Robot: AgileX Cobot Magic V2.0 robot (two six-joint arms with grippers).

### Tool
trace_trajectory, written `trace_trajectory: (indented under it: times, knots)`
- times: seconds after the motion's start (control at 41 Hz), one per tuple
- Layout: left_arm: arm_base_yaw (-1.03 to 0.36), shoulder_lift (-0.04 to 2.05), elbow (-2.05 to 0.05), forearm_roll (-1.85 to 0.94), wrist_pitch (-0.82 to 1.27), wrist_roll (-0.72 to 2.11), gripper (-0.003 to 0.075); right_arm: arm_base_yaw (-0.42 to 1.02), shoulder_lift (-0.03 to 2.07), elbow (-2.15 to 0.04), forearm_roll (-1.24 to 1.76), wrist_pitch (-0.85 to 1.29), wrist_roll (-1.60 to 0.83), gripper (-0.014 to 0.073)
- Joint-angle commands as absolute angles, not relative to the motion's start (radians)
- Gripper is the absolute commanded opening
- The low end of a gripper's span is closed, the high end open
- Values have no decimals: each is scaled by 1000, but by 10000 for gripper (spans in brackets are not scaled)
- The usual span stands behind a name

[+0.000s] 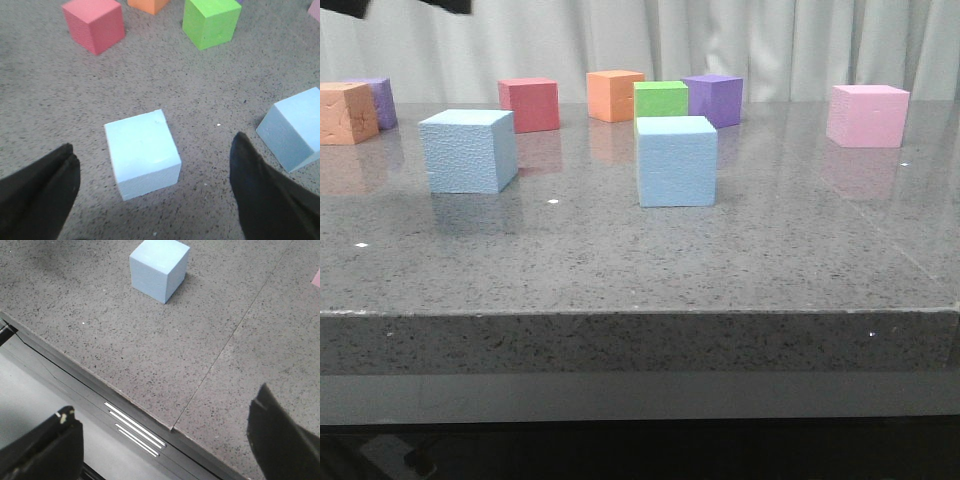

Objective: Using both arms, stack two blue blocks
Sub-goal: 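Grasp the second light blue cube with the left gripper and lift it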

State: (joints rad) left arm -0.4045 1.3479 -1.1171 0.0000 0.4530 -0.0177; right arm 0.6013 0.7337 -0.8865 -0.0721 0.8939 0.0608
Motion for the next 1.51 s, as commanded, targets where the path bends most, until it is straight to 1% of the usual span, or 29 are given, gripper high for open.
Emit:
trace_trajectory:
  times: [0.0, 0.171, 0.292, 0.365, 0.634, 0.877, 0.926, 1.096, 1.17, 1.389, 1.486]
  knots:
    - [-412, 1403, -1217, -5, 436, -18, 599, 596, 729, -908, -73, 834, 51, 664]
    - [-412, 1541, -1363, 0, 571, -98, 599, 596, 729, -908, -73, 834, 51, 664]
    - [-412, 1629, -1456, 100, 692, -211, 599, 596, 729, -908, -73, 834, 51, 664]
    - [-412, 1677, -1499, 146, 729, -248, 599, 596, 729, -908, -73, 834, 51, 664]
    - [-412, 1785, -1536, 135, 736, -290, 599, 596, 729, -908, -73, 834, 51, 664]
    - [-412, 1812, -1536, 125, 738, -290, 595, 596, 729, -908, -73, 834, 51, 664]
    - [-412, 1812, -1536, 125, 738, -290, 575, 596, 729, -908, -73, 834, 51, 664]
    - [-412, 1812, -1536, 125, 738, -290, 431, 596, 729, -908, -73, 834, 51, 664]
    - [-412, 1812, -1550, 125, 754, -290, 385, 596, 729, -908, -73, 834, 51, 664]
    - [-424, 1812, -1687, 125, 863, -268, 294, 596, 729, -908, -73, 834, 51, 664]
    - [-453, 1812, -1778, 103, 899, -165, 272, 596, 729, -908, -73, 834, 51, 664]
